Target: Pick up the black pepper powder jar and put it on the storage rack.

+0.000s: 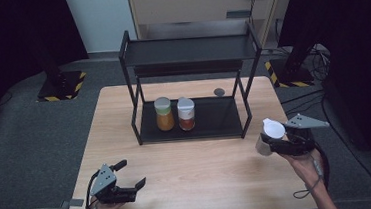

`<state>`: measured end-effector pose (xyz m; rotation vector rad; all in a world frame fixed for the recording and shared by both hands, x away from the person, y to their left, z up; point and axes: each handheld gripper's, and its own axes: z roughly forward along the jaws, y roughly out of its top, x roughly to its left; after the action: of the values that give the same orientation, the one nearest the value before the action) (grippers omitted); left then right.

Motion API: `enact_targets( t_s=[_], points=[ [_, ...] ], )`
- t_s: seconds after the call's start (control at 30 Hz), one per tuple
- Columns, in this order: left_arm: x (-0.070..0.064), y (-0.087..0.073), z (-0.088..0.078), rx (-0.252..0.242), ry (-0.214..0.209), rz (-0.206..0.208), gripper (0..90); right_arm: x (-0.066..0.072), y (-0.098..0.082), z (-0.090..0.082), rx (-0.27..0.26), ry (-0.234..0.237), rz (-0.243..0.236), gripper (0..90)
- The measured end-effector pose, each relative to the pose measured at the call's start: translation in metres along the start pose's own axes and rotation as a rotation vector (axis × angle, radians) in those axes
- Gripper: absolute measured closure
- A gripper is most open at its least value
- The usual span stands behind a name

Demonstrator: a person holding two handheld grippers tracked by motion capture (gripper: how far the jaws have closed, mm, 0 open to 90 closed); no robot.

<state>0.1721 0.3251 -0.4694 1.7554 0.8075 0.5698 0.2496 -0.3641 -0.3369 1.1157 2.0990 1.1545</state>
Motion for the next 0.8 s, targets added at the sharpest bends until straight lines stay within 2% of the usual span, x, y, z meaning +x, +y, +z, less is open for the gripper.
enact_targets(
  t_s=[0.17, 0.33, 0.8],
  points=[
    [0.000, 0.000, 0.000, 0.001, 0.000, 0.000, 5.2, 0.008, 0.013, -0.007, 0.000, 0.031, -0.019, 31.4],
    [0.000, 0.000, 0.000, 0.000, -0.001, 0.000, 5.2, 0.015, 0.024, -0.006, 0.005, 0.064, -0.040, 31.5],
    [0.001, 0.000, 0.000, 0.001, -0.005, -0.001, 5.2, 0.030, 0.048, 0.015, 0.009, 0.098, -0.072, 31.5]
  ],
)
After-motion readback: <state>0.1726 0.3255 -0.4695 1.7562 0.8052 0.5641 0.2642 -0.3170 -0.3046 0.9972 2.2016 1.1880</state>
